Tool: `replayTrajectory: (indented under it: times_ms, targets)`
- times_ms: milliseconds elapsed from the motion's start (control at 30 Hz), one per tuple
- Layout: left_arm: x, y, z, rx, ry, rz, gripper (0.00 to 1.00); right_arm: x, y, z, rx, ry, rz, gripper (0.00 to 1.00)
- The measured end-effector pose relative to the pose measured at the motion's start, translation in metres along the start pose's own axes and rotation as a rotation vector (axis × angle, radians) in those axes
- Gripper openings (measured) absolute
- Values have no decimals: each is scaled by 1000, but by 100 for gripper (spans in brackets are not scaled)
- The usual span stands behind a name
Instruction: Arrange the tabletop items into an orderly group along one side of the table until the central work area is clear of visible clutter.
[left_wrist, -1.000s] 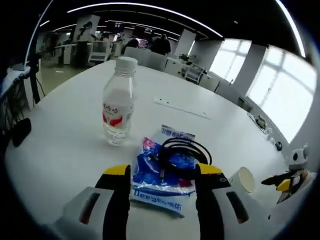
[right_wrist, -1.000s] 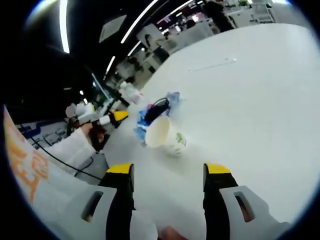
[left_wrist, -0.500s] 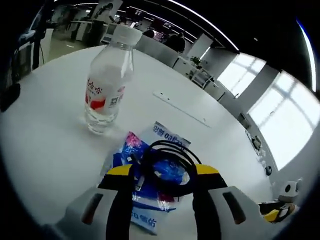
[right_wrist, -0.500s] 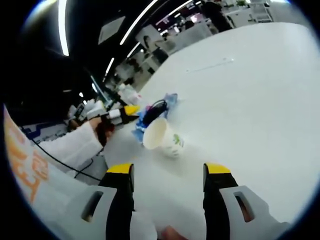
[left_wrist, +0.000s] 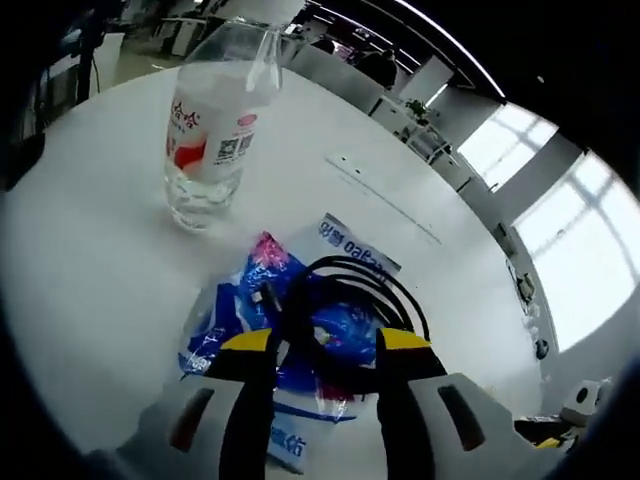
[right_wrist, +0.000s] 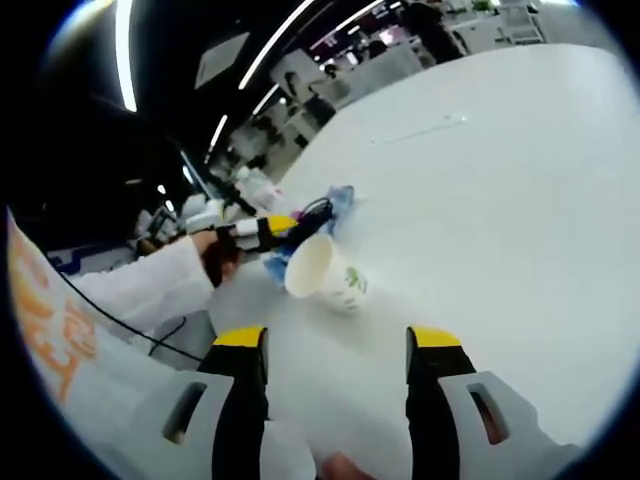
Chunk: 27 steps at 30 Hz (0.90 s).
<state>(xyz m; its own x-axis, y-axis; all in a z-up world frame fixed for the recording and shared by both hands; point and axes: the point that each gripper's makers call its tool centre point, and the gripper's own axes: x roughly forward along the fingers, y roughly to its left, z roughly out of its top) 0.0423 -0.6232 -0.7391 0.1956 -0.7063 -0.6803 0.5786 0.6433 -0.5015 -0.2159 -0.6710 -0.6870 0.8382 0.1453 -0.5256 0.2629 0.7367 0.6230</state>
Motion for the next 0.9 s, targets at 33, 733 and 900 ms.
replayTrajectory:
  times_ms: [33, 733, 900]
  targets:
    - [2, 3, -1, 14, 2, 15, 34, 0, 1, 0, 1, 0, 2, 54]
    - [-1, 14, 2, -85, -47, 37, 8, 4, 3, 4, 13, -24, 26, 53]
    - [-6, 4, 3, -85, -61, -9, 8, 1, -2, 7, 27, -43, 19, 53]
